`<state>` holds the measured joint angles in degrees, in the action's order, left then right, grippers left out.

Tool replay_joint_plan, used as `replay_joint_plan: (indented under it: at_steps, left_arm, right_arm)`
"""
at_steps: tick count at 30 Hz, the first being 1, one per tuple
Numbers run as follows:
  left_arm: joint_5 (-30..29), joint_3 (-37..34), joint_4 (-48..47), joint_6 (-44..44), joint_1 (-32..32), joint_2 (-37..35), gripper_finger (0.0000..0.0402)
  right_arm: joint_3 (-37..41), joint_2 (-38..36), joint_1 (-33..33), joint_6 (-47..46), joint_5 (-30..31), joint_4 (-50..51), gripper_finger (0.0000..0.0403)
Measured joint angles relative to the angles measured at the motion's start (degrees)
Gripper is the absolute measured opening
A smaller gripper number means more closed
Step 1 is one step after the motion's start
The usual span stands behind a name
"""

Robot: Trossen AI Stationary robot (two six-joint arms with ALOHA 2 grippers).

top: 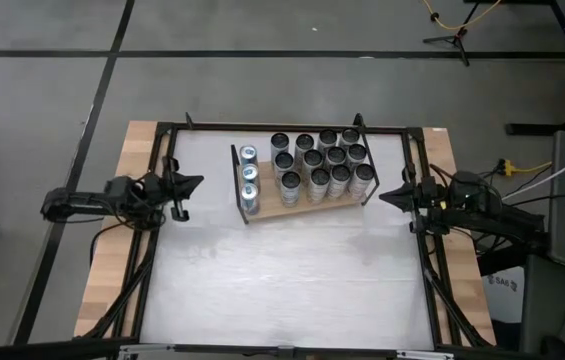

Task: Place canned beverage on shelf
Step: Return to Home Position

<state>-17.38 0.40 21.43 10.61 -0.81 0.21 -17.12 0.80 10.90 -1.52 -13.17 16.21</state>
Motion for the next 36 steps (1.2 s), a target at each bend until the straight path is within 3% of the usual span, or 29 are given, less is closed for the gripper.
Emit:
replay_joint_plan:
  at_steps: [14,25,29,36]
  left_arm:
    - [2.10,0.00,-18.34,-12.03,2.09,0.03,0.0000]
    - [3.20,0.00,-18.60,-11.98,2.09,0.22,0.0000]
    - [1.16,0.00,-18.38,-11.57,2.09,0.22,0.0000]
    - [-1.10,0.00,-18.12,-11.54,2.09,0.22,0.0000]
  right_arm:
    - [0.00,0.02,0.00,-1.12,0.01,-2.60,0.0002]
    - [0.00,0.07,0.00,-0.06,0.61,-3.87,0.0002]
    - [0.56,0.07,0.00,0.56,0.66,-8.98,0.0002]
    - [9.31,-0.59,0.00,0.41,0.68,-20.93,0.0002]
